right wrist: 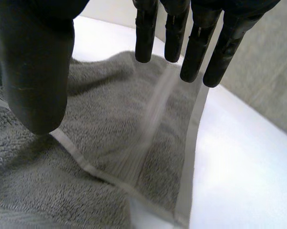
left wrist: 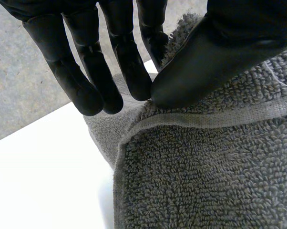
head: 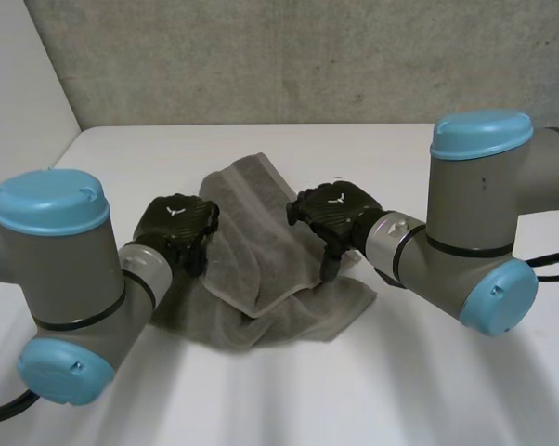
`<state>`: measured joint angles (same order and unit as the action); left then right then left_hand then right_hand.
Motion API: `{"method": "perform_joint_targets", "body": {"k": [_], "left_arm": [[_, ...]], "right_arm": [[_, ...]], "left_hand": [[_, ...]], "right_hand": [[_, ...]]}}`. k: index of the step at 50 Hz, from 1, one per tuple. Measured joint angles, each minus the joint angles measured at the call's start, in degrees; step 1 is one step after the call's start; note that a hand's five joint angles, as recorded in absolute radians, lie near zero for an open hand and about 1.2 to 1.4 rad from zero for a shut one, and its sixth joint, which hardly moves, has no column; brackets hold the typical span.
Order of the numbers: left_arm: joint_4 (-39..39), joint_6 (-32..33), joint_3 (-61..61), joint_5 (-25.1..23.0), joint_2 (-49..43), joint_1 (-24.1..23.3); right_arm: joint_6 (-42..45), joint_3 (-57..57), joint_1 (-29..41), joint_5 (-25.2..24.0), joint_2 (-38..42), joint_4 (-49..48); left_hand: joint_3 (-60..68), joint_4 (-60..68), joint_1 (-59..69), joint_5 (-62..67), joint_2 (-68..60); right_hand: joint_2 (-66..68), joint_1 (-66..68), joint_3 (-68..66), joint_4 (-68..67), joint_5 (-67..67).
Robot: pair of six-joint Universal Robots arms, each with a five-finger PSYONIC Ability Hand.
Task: Fold the towel.
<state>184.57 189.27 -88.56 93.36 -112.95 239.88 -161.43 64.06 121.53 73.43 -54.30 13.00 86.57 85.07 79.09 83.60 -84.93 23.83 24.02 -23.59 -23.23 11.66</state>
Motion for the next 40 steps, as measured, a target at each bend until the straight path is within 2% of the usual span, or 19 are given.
{"method": "perform_joint_targets", "body": {"k": [1, 3, 4, 5, 6, 9, 14, 18, 24, 28, 30, 40], "left_arm": [[0.0, 0.0, -0.7, 0.0, 0.3, 0.0], [0.0, 0.0, -2.1, -0.1, 0.8, 0.1], [0.0, 0.1, -3.1, -0.1, 1.2, 0.2], [0.0, 0.1, -3.7, -0.1, 1.5, 0.2], [0.1, 0.1, -4.9, -0.1, 2.0, 0.4], [0.4, 0.2, -8.0, -0.1, 3.4, 1.1], [1.5, 0.2, -12.8, -0.2, 6.2, 3.8], [2.9, 0.1, -15.6, -0.3, 8.0, 5.9], [4.8, 0.1, -17.4, -0.4, 9.0, 7.3], [5.4, 0.0, -18.0, -0.4, 8.8, 7.6], [5.5, 0.0, -18.2, -0.4, 8.4, 7.7], [6.8, -0.3, -15.8, -0.8, 2.9, 7.6]], "right_arm": [[-0.7, -0.5, -0.3, -0.1, 0.7, 0.3], [-1.7, -1.3, -0.8, -0.2, 2.1, 1.0], [-2.1, -2.0, -1.0, -0.3, 3.1, 1.5], [-2.3, -2.3, -1.1, -0.4, 3.6, 1.8], [-2.7, -3.0, -1.3, -0.5, 4.6, 2.3], [-3.9, -4.5, -1.4, -0.7, 6.8, 3.1], [-6.8, -6.9, -0.9, -1.3, 10.6, 3.4], [-8.0, -8.4, 0.6, -1.9, 13.5, 2.6], [-8.6, -9.9, 2.5, -1.7, 16.6, -1.7], [-8.8, -10.2, 2.8, -1.2, 17.1, -5.0], [-8.9, -10.3, 2.9, -0.9, 16.9, -6.1], [-8.7, -7.5, 0.8, 2.7, 11.2, -7.0]], "left_hand": [[-3.1, -2.6, 0.0, -1.2, 2.5], [-15.9, -15.2, -8.8, -12.1, 14.4], [-24.7, -24.1, -17.3, -20.8, 23.0], [-28.0, -26.5, -20.7, -23.9, 26.3], [-35.2, -34.3, -27.9, -31.6, 33.4], [-43.1, -41.6, -35.5, -40.0, 41.1], [-45.6, -43.6, -37.8, -43.3, 43.3], [-46.6, -44.7, -38.8, -44.3, 44.6], [-47.9, -45.9, -40.1, -45.4, 46.1], [-49.9, -48.1, -42.1, -47.6, 48.2], [-50.9, -49.0, -43.1, -48.6, 49.3], [-57.9, -55.9, -50.0, -56.0, 55.9]], "right_hand": [[0.0, 0.0, 0.0, 0.0, 0.0], [0.0, 0.0, 0.0, 0.0, 0.0], [0.0, 0.0, 0.0, 0.0, 0.0], [0.0, 0.0, 0.0, 0.0, 0.0], [0.0, 0.0, 0.0, 0.0, 0.1], [0.0, 0.0, 0.0, 0.0, 0.2], [0.1, 0.0, -0.1, -0.1, 1.2], [5.3, 5.5, -5.9, -6.3, 8.5], [26.0, 26.2, -26.0, -26.3, 27.9], [45.8, 46.5, -45.6, -46.1, 48.2], [50.9, 51.8, -51.7, -52.3, 54.6], [51.2, 52.0, -52.3, -53.0, 55.2]]}}
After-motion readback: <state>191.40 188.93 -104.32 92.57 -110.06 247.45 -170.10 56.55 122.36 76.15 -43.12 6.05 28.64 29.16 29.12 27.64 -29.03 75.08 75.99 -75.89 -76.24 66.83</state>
